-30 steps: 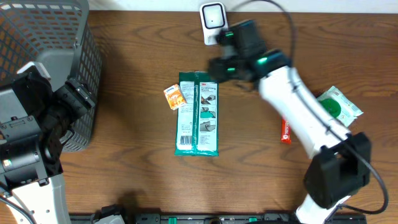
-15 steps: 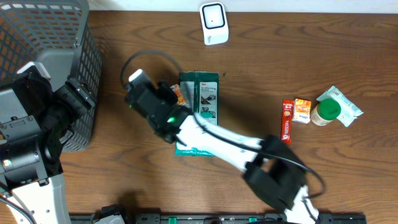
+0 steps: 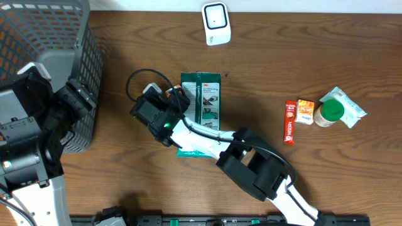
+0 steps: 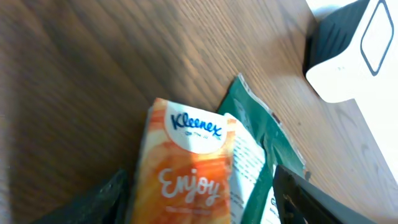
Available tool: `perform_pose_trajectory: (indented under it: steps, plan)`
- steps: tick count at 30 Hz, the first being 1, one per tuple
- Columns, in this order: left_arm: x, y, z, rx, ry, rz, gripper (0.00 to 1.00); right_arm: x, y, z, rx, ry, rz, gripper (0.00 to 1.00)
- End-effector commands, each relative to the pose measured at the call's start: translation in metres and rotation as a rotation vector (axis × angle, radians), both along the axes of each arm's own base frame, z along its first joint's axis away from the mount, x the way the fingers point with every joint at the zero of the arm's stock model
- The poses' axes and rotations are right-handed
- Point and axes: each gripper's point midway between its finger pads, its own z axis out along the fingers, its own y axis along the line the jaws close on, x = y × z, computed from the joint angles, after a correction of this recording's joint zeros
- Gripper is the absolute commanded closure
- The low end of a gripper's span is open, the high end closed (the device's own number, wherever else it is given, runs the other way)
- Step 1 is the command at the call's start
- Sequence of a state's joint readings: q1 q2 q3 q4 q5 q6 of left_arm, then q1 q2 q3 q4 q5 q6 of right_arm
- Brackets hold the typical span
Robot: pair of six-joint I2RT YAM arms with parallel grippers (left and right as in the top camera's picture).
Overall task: Scan the item barcode
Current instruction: 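Move the right gripper left to the small orange Kleenex packet, then grasp the orange Kleenex packet with the right gripper and lift it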
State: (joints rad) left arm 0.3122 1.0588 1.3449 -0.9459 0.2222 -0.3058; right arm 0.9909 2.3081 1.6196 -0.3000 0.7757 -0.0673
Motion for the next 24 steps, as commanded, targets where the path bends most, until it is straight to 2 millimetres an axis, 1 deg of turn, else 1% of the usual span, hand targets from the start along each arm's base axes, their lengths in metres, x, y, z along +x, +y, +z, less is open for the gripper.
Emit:
perform_pose_trajectory:
  steps: [1, 8, 14, 16, 17, 20, 22, 24]
  plan:
    - [-0.001, 0.002, 0.007, 0.026, -0.012, -0.003, 0.20, 0.005, -0.007, -0.004, -0.020, 0.009, -0.010, 0.31]
    - [-0.001, 0.002, 0.007, 0.026, -0.012, -0.003, 0.19, 0.001, -0.013, -0.025, 0.067, 0.138, -0.031, 0.34]
    - [-0.001, 0.002, 0.007, 0.026, -0.012, -0.003, 0.20, 0.004, -0.019, -0.028, 0.109, 0.159, -0.077, 0.41]
    - [-0.001, 0.002, 0.007, 0.026, -0.012, -0.003, 0.20, 0.004, -0.018, -0.025, 0.115, 0.155, -0.076, 0.41]
    - [-0.001, 0.002, 0.007, 0.026, -0.012, -0.003, 0.20, 0.004, -0.018, -0.022, 0.119, 0.152, -0.076, 0.39]
    - [-0.001, 0.002, 0.007, 0.026, -0.012, -0.003, 0.20, 0.006, -0.016, -0.012, 0.138, 0.138, -0.073, 0.30]
    - [-0.001, 0.002, 0.007, 0.026, -0.012, -0.003, 0.20, 0.009, -0.012, 0.002, 0.165, 0.117, -0.067, 0.25]
    - [-0.001, 0.002, 0.007, 0.026, -0.012, -0.003, 0.20, 0.013, -0.008, 0.023, 0.197, 0.085, -0.051, 0.23]
